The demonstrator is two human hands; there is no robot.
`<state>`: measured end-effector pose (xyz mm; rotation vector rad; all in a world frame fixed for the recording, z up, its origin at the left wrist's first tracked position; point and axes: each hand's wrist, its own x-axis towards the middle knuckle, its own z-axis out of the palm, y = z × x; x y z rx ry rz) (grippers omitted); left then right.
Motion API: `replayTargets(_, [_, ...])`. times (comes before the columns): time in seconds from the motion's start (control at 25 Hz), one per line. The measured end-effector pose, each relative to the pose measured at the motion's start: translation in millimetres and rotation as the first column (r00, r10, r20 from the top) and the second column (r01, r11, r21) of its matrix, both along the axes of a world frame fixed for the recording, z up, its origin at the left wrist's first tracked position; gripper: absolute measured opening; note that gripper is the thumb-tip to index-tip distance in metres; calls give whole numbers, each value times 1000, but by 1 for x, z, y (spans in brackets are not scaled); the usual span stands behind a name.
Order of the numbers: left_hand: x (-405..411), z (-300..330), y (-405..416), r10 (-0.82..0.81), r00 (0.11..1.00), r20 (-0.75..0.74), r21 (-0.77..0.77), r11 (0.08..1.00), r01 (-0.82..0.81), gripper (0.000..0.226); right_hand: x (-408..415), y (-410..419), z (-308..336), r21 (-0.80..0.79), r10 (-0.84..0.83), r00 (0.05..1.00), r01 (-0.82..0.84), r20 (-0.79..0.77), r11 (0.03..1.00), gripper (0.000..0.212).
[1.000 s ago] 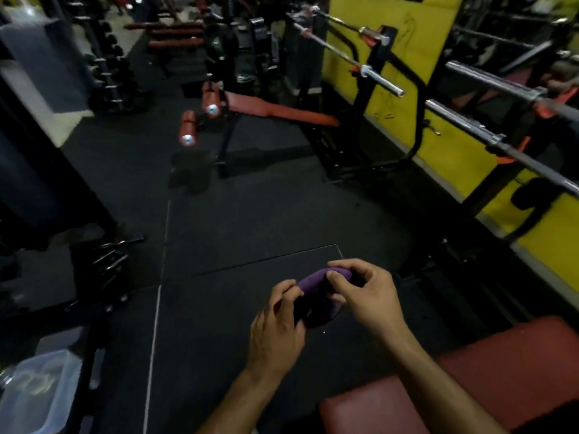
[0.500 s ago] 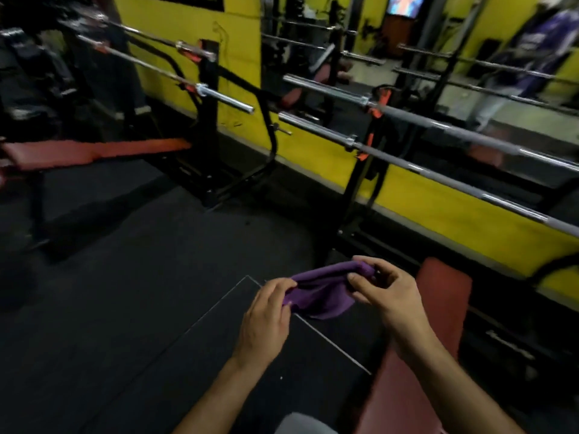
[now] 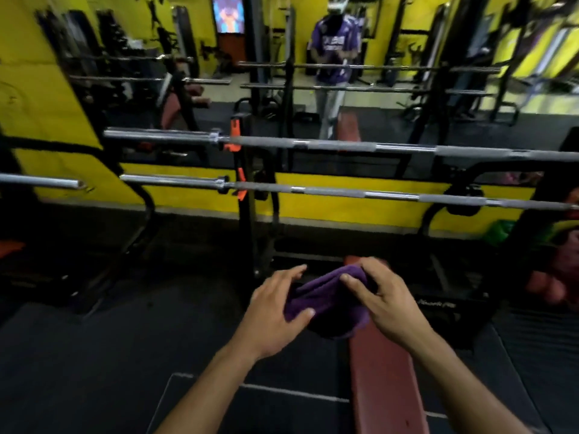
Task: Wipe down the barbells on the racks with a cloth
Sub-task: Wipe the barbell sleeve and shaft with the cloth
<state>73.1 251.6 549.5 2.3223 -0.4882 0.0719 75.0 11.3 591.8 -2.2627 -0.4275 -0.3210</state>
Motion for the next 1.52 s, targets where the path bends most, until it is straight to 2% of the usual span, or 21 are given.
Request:
replayTargets(0.08, [44, 17, -37, -168, 985, 37, 42, 985, 166, 64, 28, -4, 11, 10, 41, 999, -40, -14, 999, 24])
replayTargets(0.2, [105, 36, -68, -265, 964, -20, -215, 943, 255, 28, 73, -19, 34, 136, 19, 1000, -17, -13, 991, 13])
replayTargets(0.24, [121, 40, -71, -257, 966, -39, -302, 924, 233, 22, 88, -30, 36, 188, -30, 999, 36, -34, 982, 16])
replayTargets(0.32, [153, 41, -72, -245, 962, -122, -414, 893, 175, 21, 113, -54, 27, 322, -89, 983, 138, -162, 937, 44])
replayTargets(0.4, [182, 32, -70, -215, 948, -236, -467, 880, 83, 30, 127, -60, 1, 559, 54, 894, 229, -444, 797, 83])
replayTargets(0.44, [201, 24, -69, -216, 938, -272, -469, 880, 67, 36, 135, -54, -20, 694, 215, 808, 296, -548, 656, 96])
replayTargets(0.48, [220, 18, -68, -222, 931, -289, -465, 883, 66, 42, 145, -44, -41, 788, 351, 738, 387, -576, 478, 100])
replayTargets(0.52, [238, 10, -67, -216, 933, -288, -442, 894, 70, 49, 155, -31, -53, 817, 432, 694, 478, -576, 323, 96])
replayTargets(0.56, [254, 6, -64, -200, 940, -276, -407, 911, 75, 52, 166, -16, -56, 815, 460, 678, 526, -574, 242, 87])
replayTargets(0.68, [303, 5, -58, -190, 945, -265, -456, 889, 51, 27, 210, 15, -38, 807, 352, 733, 573, -582, 143, 48])
replayTargets(0.76, [332, 10, -60, -153, 955, -253, -560, 828, -15, 18, 239, 22, -19, 831, 324, 784, 557, -530, 12, 40])
replayTargets(0.8, [345, 11, -63, -152, 953, -264, -587, 809, -33, 16, 251, 24, -16, 822, 309, 783, 570, -539, -9, 41])
replayTargets(0.88, [369, 10, -73, -175, 945, -277, -564, 826, -13, 19, 269, 29, -17, 782, 294, 742, 623, -602, 29, 44])
replayTargets(0.96, [387, 5, -77, -192, 956, -223, -432, 898, 80, 32, 286, 29, -22, 761, 262, 724, 646, -638, 67, 50])
replayTargets(1.0, [396, 6, -76, -197, 965, -173, -361, 924, 124, 40, 294, 27, -20, 766, 192, 743, 634, -642, 107, 53])
replayTargets(1.04, [408, 7, -71, -200, 974, -103, -284, 945, 164, 45, 301, 22, -15, 776, 59, 778, 612, -625, 151, 49])
replayTargets(1.12, [443, 15, -57, -187, 979, 77, -82, 978, 193, 52, 320, -1, -2, 764, -263, 799, 598, -541, 242, 26])
replayTargets(1.2, [486, 27, -37, -139, 943, 301, 152, 984, 96, 58, 338, -29, 16, 698, -469, 754, 633, -459, 335, 12])
replayTargets(1.28, [531, 36, -15, -98, 896, 433, 318, 947, -50, 63, 362, -58, 22, 572, -585, 724, 671, -366, 472, 11])
replayTargets(1.4, [568, 34, 11, -57, 904, 425, 494, 851, -178, 69, 402, -84, 25, 405, -669, 715, 683, -204, 608, 30])
replayTargets(1.52, [571, 26, 8, 3, 892, 453, 521, 810, -268, 68, 452, -99, 24, 196, -704, 707, 701, -66, 686, 29])
